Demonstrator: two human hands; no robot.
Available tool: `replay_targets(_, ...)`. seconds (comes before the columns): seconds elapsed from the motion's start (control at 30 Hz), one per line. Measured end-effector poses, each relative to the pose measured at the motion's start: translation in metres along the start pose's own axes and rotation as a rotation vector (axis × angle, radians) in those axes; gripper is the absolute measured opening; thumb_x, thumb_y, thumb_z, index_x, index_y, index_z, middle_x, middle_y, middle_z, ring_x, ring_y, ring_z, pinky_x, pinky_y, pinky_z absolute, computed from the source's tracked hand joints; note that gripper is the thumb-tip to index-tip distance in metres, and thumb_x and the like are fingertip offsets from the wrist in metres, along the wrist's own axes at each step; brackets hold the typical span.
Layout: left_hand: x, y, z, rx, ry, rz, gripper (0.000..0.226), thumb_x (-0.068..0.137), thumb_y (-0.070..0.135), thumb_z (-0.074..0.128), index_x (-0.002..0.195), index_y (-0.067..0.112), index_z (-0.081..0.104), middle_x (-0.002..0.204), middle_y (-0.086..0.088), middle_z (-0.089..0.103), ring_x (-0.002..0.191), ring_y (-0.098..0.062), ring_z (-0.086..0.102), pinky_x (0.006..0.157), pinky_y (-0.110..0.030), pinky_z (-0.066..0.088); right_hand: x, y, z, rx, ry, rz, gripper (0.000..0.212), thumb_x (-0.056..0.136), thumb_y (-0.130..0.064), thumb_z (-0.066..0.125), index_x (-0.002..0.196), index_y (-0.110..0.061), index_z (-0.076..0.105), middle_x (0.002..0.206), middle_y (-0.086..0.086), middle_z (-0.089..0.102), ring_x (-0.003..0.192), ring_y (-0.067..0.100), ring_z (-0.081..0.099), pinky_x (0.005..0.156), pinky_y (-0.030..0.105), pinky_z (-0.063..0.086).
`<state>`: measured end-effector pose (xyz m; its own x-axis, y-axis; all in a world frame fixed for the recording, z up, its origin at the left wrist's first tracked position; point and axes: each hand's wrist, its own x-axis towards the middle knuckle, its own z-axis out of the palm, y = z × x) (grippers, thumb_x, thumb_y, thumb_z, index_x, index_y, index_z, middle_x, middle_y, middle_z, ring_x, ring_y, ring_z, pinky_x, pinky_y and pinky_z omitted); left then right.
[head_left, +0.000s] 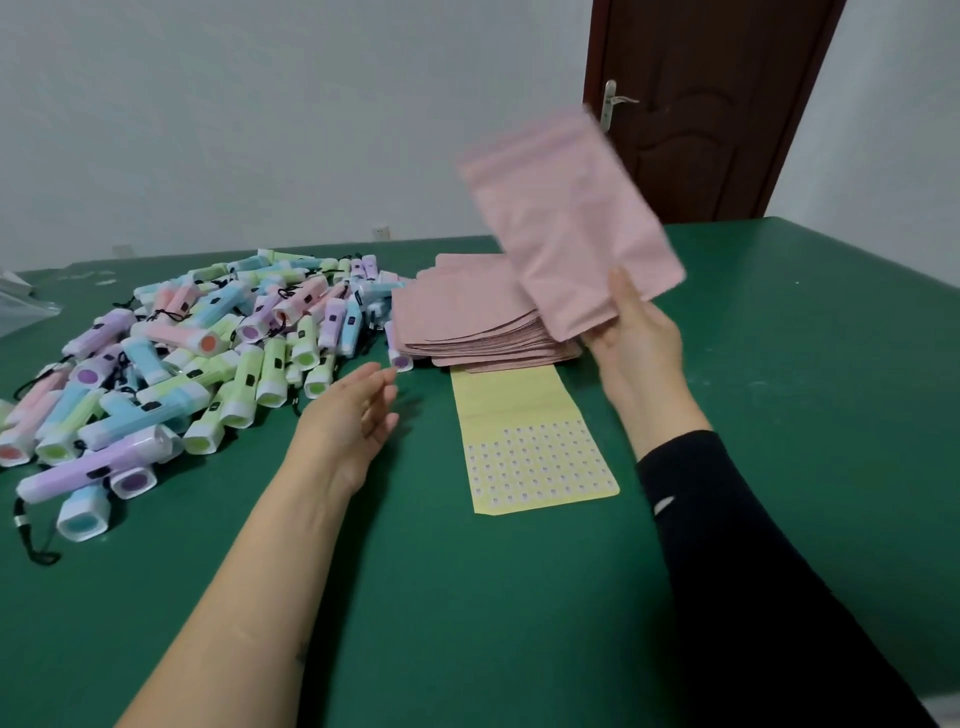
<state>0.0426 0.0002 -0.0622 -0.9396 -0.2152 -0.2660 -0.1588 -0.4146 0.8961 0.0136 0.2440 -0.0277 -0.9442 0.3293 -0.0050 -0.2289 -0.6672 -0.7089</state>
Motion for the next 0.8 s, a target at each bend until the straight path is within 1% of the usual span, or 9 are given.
replay_targets(0.17,-0.003,-0.002,0.009,0.014,-0.005,-0.005,0.014,0.097,0.014,0.056,0.099,0.023,0.066,0.073,0.015,0.071,0.057,0.004,0.06,0.068,-0.021,0.046,0.041,-0.004,-0.049,-0.22,0.349,-0.069,0.01,0.093,-0.015,0.066,0.1,-0.009,0.065,0.109,0.009,0.071,0.093,0.021,0.07,0.082,0.038,0.059)
replay_targets(0.23,-0.004,-0.004,0.011,0.046,-0.024,0.012,0.013,0.096,0.014,0.057,0.1,0.023,0.067,0.074,0.015,0.071,0.059,0.004,0.06,0.071,-0.022,0.047,0.054,-0.002,-0.054,-0.314,0.403,-0.069,0.008,0.092,-0.018,0.065,0.096,-0.011,0.063,0.106,0.007,0.07,0.091,0.021,0.069,0.081,0.038,0.059)
replay_targets(0.37,-0.004,-0.004,0.011,0.048,-0.016,0.025,0.013,0.096,0.014,0.058,0.099,0.022,0.067,0.075,0.014,0.069,0.063,0.002,0.059,0.071,-0.022,0.048,0.072,0.003,-0.057,-0.511,0.472,-0.049,0.02,0.092,-0.016,0.063,0.109,-0.006,0.06,0.105,0.008,0.068,0.088,0.025,0.069,0.07,0.032,0.057)
replay_targets(0.43,-0.003,-0.004,0.011,0.046,-0.009,0.027,0.013,0.096,0.014,0.057,0.097,0.022,0.067,0.076,0.013,0.069,0.062,0.001,0.059,0.07,-0.021,0.048,0.075,0.005,-0.057,-0.59,0.484,-0.029,0.029,0.091,-0.011,0.061,0.118,-0.003,0.055,0.104,0.01,0.066,0.083,0.025,0.068,0.077,0.038,0.058)
replay_targets(0.5,-0.003,-0.004,0.011,0.064,-0.012,0.031,0.013,0.096,0.014,0.057,0.098,0.022,0.067,0.076,0.013,0.069,0.06,0.003,0.059,0.07,-0.021,0.049,0.075,0.006,-0.057,-0.65,0.527,-0.051,0.051,0.089,-0.006,0.06,0.135,-0.003,0.039,0.125,0.013,0.058,0.103,0.029,0.064,0.096,0.043,0.052)
replay_targets(0.6,-0.002,-0.006,0.012,0.099,-0.019,0.035,0.014,0.096,0.014,0.057,0.102,0.022,0.068,0.078,0.013,0.068,0.058,0.003,0.06,0.069,-0.022,0.049,0.069,0.002,-0.054,-1.015,0.623,-0.22,0.079,0.09,-0.002,0.053,0.154,-0.008,0.007,0.161,0.014,0.013,0.143,0.033,0.025,0.114,0.04,0.028)
replay_targets(0.63,-0.002,-0.006,0.013,0.105,-0.022,0.035,0.015,0.096,0.014,0.057,0.103,0.022,0.068,0.077,0.013,0.069,0.059,0.003,0.06,0.069,-0.022,0.049,0.067,0.002,-0.053,-1.222,0.618,-0.291,0.081,0.088,-0.001,0.051,0.155,-0.014,0.005,0.162,0.013,0.005,0.146,0.034,0.015,0.115,0.045,0.023)
replay_targets(0.7,-0.002,-0.007,0.014,0.113,-0.03,0.035,0.016,0.097,0.014,0.056,0.107,0.021,0.067,0.077,0.014,0.069,0.059,0.003,0.06,0.068,-0.021,0.049,0.063,0.005,-0.052,-1.566,0.475,-0.371,0.077,0.087,-0.004,0.052,0.153,-0.024,0.018,0.163,0.011,0.005,0.147,0.034,0.007,0.116,0.054,0.016)
replay_targets(0.8,-0.003,-0.008,0.015,0.131,-0.041,0.034,0.018,0.098,0.014,0.056,0.111,0.02,0.067,0.076,0.015,0.071,0.059,0.003,0.061,0.067,-0.021,0.05,0.06,0.019,-0.052,-1.887,0.161,-0.232,0.048,0.097,-0.023,0.047,0.143,-0.029,0.039,0.161,0.007,0.01,0.147,0.032,0.003,0.114,0.06,0.007)
